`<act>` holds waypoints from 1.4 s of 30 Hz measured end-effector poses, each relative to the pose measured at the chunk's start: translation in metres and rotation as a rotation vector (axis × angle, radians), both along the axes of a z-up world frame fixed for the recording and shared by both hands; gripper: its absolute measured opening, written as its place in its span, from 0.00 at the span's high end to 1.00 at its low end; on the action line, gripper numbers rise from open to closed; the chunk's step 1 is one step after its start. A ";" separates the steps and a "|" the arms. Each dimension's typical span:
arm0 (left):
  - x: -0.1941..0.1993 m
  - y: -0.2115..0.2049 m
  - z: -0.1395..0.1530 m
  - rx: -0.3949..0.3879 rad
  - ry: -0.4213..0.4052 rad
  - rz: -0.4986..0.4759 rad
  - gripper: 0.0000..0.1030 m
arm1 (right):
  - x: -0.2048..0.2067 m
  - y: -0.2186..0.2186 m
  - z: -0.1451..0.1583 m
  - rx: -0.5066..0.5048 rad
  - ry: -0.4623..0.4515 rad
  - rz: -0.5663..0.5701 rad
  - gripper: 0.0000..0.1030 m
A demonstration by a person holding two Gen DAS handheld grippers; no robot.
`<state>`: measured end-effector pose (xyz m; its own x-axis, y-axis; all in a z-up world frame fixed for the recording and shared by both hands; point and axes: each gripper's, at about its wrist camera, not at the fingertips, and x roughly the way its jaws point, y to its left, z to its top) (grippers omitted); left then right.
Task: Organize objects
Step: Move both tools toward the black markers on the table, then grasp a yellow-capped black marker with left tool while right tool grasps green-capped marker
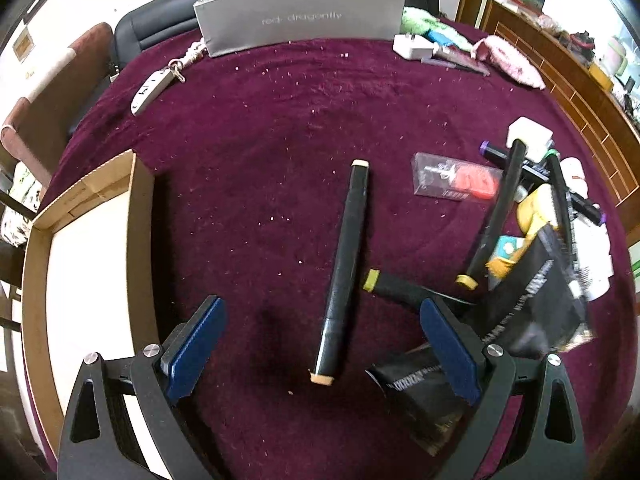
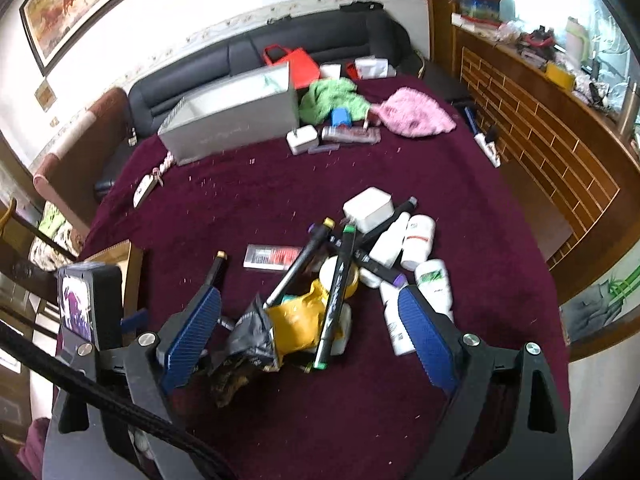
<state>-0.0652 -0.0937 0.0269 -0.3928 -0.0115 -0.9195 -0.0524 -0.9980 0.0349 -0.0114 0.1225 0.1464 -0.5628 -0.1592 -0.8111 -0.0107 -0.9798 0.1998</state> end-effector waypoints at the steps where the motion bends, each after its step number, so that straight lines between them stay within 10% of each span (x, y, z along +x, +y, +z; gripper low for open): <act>1: -0.001 0.000 -0.003 -0.002 -0.006 0.001 0.08 | -0.001 0.000 -0.002 -0.006 -0.010 0.000 0.12; 20: -0.029 -0.026 -0.009 0.132 -0.032 0.079 0.09 | -0.010 0.019 -0.024 -0.037 -0.094 -0.027 0.12; 38: -0.027 -0.007 -0.022 -0.036 0.003 -0.029 0.49 | -0.019 0.027 -0.039 -0.063 -0.132 -0.037 0.12; 41: -0.020 0.003 -0.019 -0.005 0.004 -0.082 0.89 | -0.022 0.026 -0.043 -0.076 -0.146 -0.017 0.12; 42: -0.019 0.005 -0.017 0.002 -0.001 -0.084 0.89 | -0.023 0.027 -0.045 -0.083 -0.151 -0.012 0.12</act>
